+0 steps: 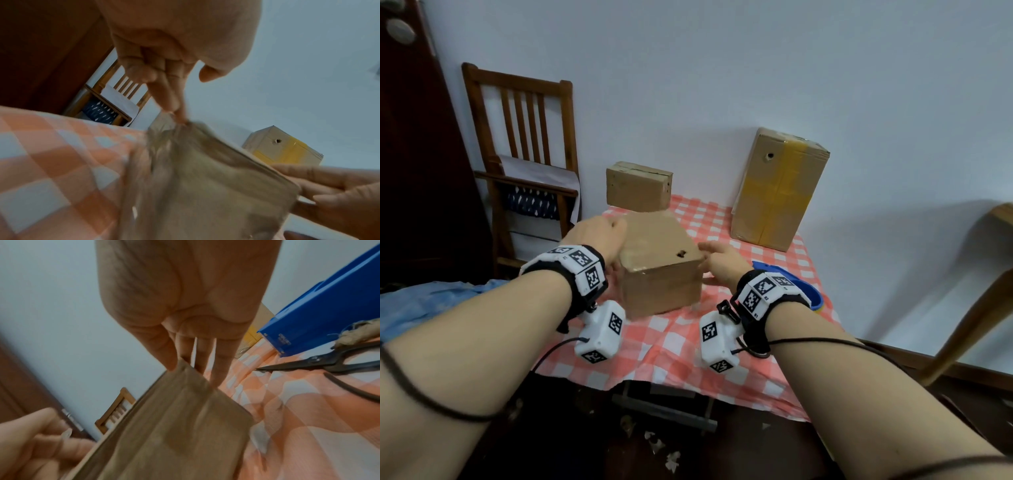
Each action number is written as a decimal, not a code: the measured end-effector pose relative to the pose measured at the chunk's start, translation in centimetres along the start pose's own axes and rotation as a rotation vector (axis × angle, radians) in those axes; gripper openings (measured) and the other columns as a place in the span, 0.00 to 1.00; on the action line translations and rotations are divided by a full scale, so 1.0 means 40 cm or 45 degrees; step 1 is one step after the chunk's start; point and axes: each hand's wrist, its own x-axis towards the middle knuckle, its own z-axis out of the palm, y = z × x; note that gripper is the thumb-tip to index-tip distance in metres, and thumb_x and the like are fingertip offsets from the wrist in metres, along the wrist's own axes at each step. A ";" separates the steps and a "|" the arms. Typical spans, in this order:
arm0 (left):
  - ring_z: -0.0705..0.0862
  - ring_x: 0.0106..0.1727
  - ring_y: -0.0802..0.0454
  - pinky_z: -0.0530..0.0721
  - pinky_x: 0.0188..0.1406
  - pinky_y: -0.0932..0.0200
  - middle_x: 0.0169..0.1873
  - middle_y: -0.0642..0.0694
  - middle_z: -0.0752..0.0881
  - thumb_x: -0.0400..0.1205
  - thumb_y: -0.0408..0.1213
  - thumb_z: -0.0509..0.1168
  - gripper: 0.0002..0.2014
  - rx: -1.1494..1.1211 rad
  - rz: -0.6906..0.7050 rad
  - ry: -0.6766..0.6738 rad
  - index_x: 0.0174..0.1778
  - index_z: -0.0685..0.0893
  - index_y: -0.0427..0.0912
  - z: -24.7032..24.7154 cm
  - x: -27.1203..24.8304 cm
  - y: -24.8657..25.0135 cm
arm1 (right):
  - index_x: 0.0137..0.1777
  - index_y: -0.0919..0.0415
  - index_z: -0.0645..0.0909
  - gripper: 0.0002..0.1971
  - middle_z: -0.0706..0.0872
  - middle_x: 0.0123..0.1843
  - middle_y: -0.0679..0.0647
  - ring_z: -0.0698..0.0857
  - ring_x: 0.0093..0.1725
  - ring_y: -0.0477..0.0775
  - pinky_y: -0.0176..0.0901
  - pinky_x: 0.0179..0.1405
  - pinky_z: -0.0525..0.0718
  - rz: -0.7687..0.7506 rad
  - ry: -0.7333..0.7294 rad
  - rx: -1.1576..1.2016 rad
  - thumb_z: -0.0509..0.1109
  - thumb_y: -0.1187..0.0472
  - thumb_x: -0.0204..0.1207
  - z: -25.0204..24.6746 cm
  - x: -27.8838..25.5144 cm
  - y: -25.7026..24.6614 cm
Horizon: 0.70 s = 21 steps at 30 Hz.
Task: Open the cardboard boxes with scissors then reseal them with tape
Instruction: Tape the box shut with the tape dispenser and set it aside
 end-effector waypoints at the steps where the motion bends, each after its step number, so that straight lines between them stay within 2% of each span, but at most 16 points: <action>1: 0.82 0.43 0.39 0.80 0.47 0.51 0.40 0.37 0.85 0.87 0.51 0.45 0.25 0.024 -0.015 0.020 0.44 0.81 0.37 -0.005 0.004 -0.001 | 0.78 0.62 0.68 0.29 0.77 0.71 0.58 0.79 0.66 0.56 0.42 0.51 0.79 -0.018 0.036 0.003 0.56 0.79 0.77 -0.010 0.004 0.002; 2: 0.81 0.44 0.41 0.79 0.47 0.51 0.40 0.39 0.84 0.87 0.53 0.46 0.24 0.057 -0.021 0.052 0.44 0.80 0.40 -0.010 0.005 -0.001 | 0.79 0.61 0.67 0.30 0.73 0.76 0.57 0.77 0.68 0.56 0.41 0.53 0.77 -0.030 0.074 -0.016 0.57 0.79 0.77 -0.018 0.007 0.003; 3: 0.79 0.44 0.42 0.78 0.48 0.51 0.40 0.41 0.82 0.86 0.53 0.47 0.22 0.082 -0.013 0.063 0.42 0.79 0.42 -0.007 0.008 -0.002 | 0.79 0.60 0.67 0.30 0.71 0.78 0.58 0.78 0.66 0.54 0.40 0.54 0.77 -0.022 0.110 -0.045 0.58 0.77 0.78 -0.023 0.010 0.004; 5: 0.78 0.47 0.41 0.76 0.49 0.51 0.45 0.41 0.83 0.85 0.50 0.50 0.19 0.121 0.065 0.057 0.43 0.81 0.44 0.001 0.015 0.012 | 0.80 0.59 0.66 0.28 0.72 0.77 0.59 0.78 0.66 0.55 0.46 0.59 0.82 0.039 0.138 -0.077 0.64 0.70 0.79 -0.025 0.016 0.010; 6: 0.78 0.54 0.39 0.76 0.55 0.49 0.55 0.38 0.84 0.85 0.47 0.50 0.19 0.172 0.115 0.009 0.50 0.85 0.45 0.013 0.028 0.014 | 0.80 0.59 0.65 0.30 0.72 0.77 0.59 0.77 0.69 0.58 0.52 0.61 0.83 0.078 0.121 -0.068 0.67 0.65 0.79 -0.021 0.016 0.013; 7: 0.75 0.65 0.38 0.71 0.66 0.46 0.66 0.38 0.80 0.85 0.45 0.50 0.19 0.258 0.146 -0.074 0.62 0.84 0.48 0.024 0.037 0.019 | 0.81 0.59 0.63 0.33 0.72 0.76 0.59 0.75 0.70 0.59 0.56 0.61 0.84 0.110 0.094 -0.051 0.71 0.61 0.77 -0.016 0.015 0.015; 8: 0.66 0.75 0.38 0.61 0.76 0.43 0.75 0.38 0.72 0.85 0.46 0.50 0.21 0.336 0.154 -0.156 0.72 0.77 0.50 0.036 0.052 0.017 | 0.81 0.59 0.61 0.37 0.71 0.76 0.58 0.75 0.70 0.60 0.57 0.59 0.85 0.117 0.070 -0.046 0.74 0.58 0.75 -0.011 0.013 0.015; 9: 0.57 0.81 0.37 0.50 0.81 0.39 0.79 0.37 0.65 0.84 0.49 0.52 0.23 0.395 0.102 -0.224 0.76 0.72 0.52 0.050 0.070 0.014 | 0.82 0.59 0.60 0.40 0.70 0.76 0.58 0.76 0.70 0.60 0.57 0.57 0.86 0.108 0.044 -0.052 0.76 0.57 0.73 -0.006 0.014 0.016; 10: 0.52 0.82 0.35 0.44 0.81 0.35 0.81 0.36 0.61 0.81 0.57 0.54 0.28 0.423 0.025 -0.272 0.78 0.69 0.54 0.056 0.083 0.008 | 0.82 0.58 0.58 0.43 0.70 0.76 0.59 0.76 0.69 0.60 0.57 0.56 0.87 0.093 0.010 -0.055 0.78 0.56 0.71 0.001 0.014 0.015; 11: 0.49 0.82 0.33 0.42 0.80 0.32 0.80 0.34 0.61 0.74 0.65 0.55 0.36 0.451 -0.054 -0.284 0.78 0.69 0.54 0.057 0.093 0.001 | 0.83 0.57 0.57 0.44 0.69 0.76 0.59 0.76 0.69 0.60 0.58 0.56 0.87 0.088 -0.021 -0.043 0.79 0.57 0.71 0.009 0.015 0.011; 13: 0.47 0.82 0.31 0.45 0.79 0.30 0.81 0.31 0.59 0.64 0.73 0.55 0.50 0.451 -0.239 -0.275 0.80 0.65 0.49 0.048 0.105 -0.011 | 0.83 0.54 0.55 0.43 0.70 0.76 0.61 0.78 0.66 0.62 0.59 0.54 0.87 0.087 -0.066 0.026 0.77 0.58 0.73 0.022 0.029 0.007; 15: 0.48 0.82 0.30 0.51 0.80 0.35 0.81 0.29 0.55 0.69 0.72 0.60 0.53 0.359 -0.409 -0.236 0.84 0.55 0.42 0.031 0.118 -0.030 | 0.83 0.53 0.54 0.40 0.72 0.75 0.62 0.82 0.63 0.63 0.59 0.53 0.87 0.097 -0.060 0.081 0.73 0.57 0.77 0.044 0.044 -0.002; 16: 0.53 0.81 0.30 0.58 0.80 0.38 0.80 0.28 0.58 0.71 0.69 0.64 0.54 0.288 -0.449 -0.236 0.84 0.52 0.39 0.022 0.124 -0.042 | 0.83 0.53 0.55 0.39 0.73 0.74 0.61 0.82 0.63 0.64 0.59 0.56 0.86 0.082 -0.059 0.052 0.73 0.55 0.77 0.056 0.048 -0.006; 18: 0.67 0.76 0.31 0.71 0.73 0.42 0.76 0.30 0.67 0.69 0.67 0.69 0.56 0.184 -0.428 -0.244 0.83 0.54 0.36 0.014 0.134 -0.066 | 0.80 0.59 0.61 0.36 0.77 0.69 0.57 0.82 0.65 0.65 0.60 0.62 0.83 0.038 -0.062 -0.060 0.74 0.55 0.75 0.076 0.061 -0.010; 19: 0.70 0.74 0.31 0.73 0.71 0.42 0.74 0.30 0.69 0.67 0.68 0.71 0.56 0.162 -0.392 -0.221 0.82 0.57 0.37 0.011 0.136 -0.071 | 0.76 0.62 0.65 0.32 0.79 0.65 0.56 0.82 0.64 0.65 0.61 0.63 0.82 0.036 -0.053 -0.078 0.74 0.59 0.75 0.080 0.065 -0.011; 21: 0.65 0.75 0.31 0.69 0.73 0.39 0.75 0.32 0.64 0.66 0.69 0.72 0.54 0.157 -0.332 -0.165 0.81 0.58 0.45 0.002 0.123 -0.066 | 0.71 0.63 0.68 0.27 0.81 0.62 0.60 0.83 0.63 0.67 0.61 0.62 0.83 0.048 -0.034 -0.046 0.73 0.66 0.73 0.079 0.078 -0.005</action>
